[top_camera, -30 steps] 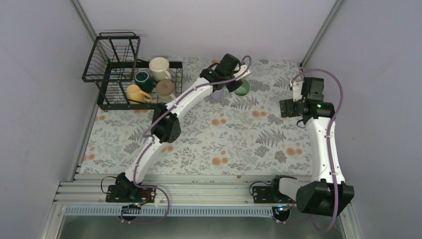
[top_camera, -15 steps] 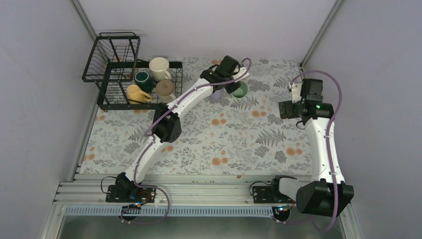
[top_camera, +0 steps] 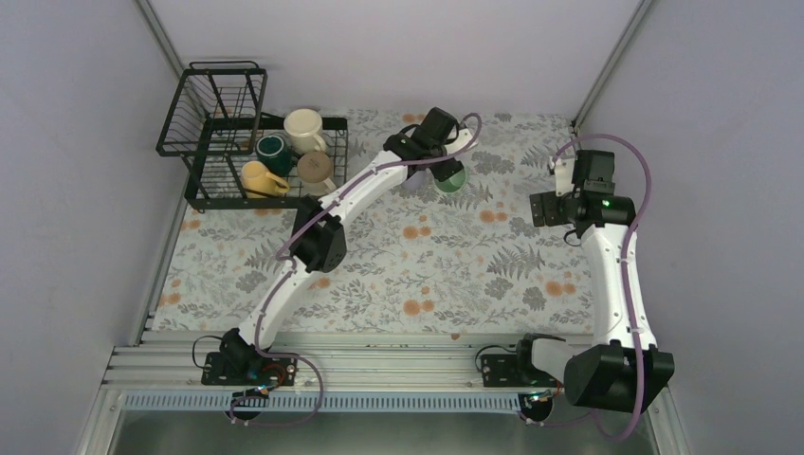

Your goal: Unload the cups from the dish rack

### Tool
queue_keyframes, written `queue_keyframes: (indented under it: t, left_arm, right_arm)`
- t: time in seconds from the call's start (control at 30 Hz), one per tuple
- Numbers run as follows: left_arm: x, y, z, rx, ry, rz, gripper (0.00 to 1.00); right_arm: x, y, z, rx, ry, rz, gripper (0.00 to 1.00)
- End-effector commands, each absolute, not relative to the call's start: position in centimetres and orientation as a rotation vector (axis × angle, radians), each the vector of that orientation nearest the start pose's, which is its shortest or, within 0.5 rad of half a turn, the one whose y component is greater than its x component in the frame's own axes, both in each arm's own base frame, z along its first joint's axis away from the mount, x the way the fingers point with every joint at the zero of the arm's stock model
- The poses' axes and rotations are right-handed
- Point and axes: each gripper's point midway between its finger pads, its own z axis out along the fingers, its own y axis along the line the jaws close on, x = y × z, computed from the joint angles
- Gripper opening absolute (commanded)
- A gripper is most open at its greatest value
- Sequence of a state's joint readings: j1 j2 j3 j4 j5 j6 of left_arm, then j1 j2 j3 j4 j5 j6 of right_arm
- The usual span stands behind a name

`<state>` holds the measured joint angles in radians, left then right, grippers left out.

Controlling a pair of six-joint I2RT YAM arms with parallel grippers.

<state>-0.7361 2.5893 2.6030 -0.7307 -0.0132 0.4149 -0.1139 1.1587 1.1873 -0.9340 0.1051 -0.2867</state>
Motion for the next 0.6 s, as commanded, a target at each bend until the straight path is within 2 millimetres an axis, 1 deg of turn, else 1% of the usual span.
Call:
queue_keyframes:
  t: [0.0,0.17,0.3,0.4,0.47,0.57]
  left_arm:
    - [50.4,-45.6,18.8,1.196,1.844,-0.113,0.77]
    - [51.3,-45.8,18.6,1.183,1.818,-0.039,0.82]
    - [51.4,-46.1,20.0,1.162,1.782,-0.009,0.83]
    - [52.0,-45.8,21.0,1.13,1.744,0.039,0.85]
    - [52.3,-45.8,21.3,1.122,1.732,0.056,0.86]
    - [51.7,-46.0,21.1,1.152,1.746,0.046,0.87]
  right_arm:
    - [30.7,-5.3,23.2,-0.144,2.464,-0.282,1.0]
    - [30.7,-5.2,23.6,-0.153,2.455,-0.276,1.0]
    - [30.9,-5.2,23.1,-0.159,2.463,-0.27,1.0]
    - [30.9,-5.2,22.9,-0.162,2.465,-0.271,1.0]
    - [30.9,-5.1,22.9,-0.167,2.461,-0.268,1.0]
    - [30.8,-5.1,22.8,-0.176,2.46,-0.275,1.0]
